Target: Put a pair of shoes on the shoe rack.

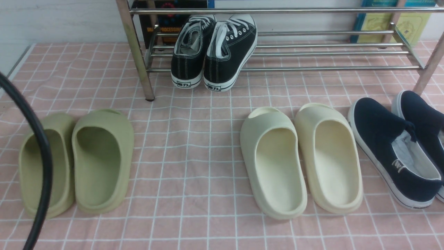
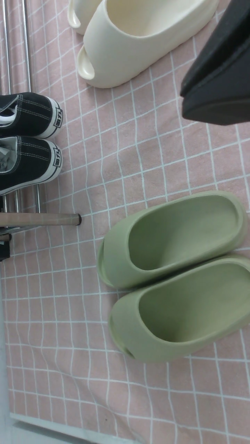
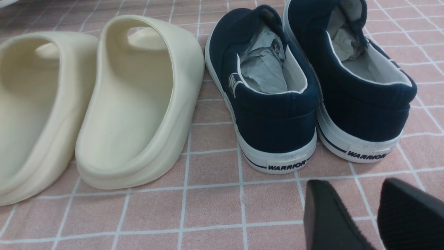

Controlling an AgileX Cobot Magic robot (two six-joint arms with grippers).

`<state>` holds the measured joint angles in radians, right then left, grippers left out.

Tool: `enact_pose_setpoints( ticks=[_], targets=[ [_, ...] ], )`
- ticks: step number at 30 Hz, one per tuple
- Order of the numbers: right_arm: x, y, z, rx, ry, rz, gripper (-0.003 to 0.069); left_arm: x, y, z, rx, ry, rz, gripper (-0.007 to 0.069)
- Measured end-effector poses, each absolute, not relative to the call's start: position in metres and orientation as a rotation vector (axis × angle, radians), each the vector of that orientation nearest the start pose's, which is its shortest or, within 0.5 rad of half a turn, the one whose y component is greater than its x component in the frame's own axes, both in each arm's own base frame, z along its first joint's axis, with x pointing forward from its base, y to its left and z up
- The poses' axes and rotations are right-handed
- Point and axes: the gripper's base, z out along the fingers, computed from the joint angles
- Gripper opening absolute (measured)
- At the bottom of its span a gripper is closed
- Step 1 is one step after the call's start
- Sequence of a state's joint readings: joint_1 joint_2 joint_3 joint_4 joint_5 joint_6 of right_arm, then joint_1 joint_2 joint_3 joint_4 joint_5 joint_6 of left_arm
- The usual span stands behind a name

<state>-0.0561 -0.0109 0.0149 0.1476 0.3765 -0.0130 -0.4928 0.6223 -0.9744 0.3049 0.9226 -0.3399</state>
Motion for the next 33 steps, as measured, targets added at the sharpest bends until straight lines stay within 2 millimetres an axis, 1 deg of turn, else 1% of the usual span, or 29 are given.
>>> enact_pose_setpoints(
  ticks=[4,8,12,13,16,21,28,33],
  targets=[
    [0.053,0.002,0.175,0.13,1.857,0.098,0.0239,0.08,-0.018,0.407,0.182,2.0,-0.163,0.0024],
    [0.053,0.002,0.175,0.13,1.857,0.098,0.0239,0.061,-0.007,0.406,0.179,1.947,-0.174,0.003],
    [0.053,0.002,0.175,0.13,1.857,0.098,0.0239,0.04,0.004,0.397,0.166,1.879,-0.195,0.0031],
    [0.053,0.002,0.175,0.13,1.857,0.098,0.0239,0.039,0.005,0.397,0.166,1.876,-0.195,0.0031],
    [0.053,0.002,0.175,0.13,1.857,0.098,0.0239,0.03,0.009,0.387,0.162,1.848,-0.202,0.0032],
    [0.053,0.002,0.175,0.13,1.857,0.098,0.0239,0.028,0.01,0.378,0.163,1.855,-0.199,0.0034],
    [0.053,0.002,0.175,0.13,1.857,0.098,0.0239,0.028,0.011,0.377,0.162,1.865,-0.198,0.0039],
    [0.053,0.002,0.175,0.13,1.857,0.098,0.0239,0.027,0.013,0.372,0.154,1.922,-0.176,0.0042]
  ],
)
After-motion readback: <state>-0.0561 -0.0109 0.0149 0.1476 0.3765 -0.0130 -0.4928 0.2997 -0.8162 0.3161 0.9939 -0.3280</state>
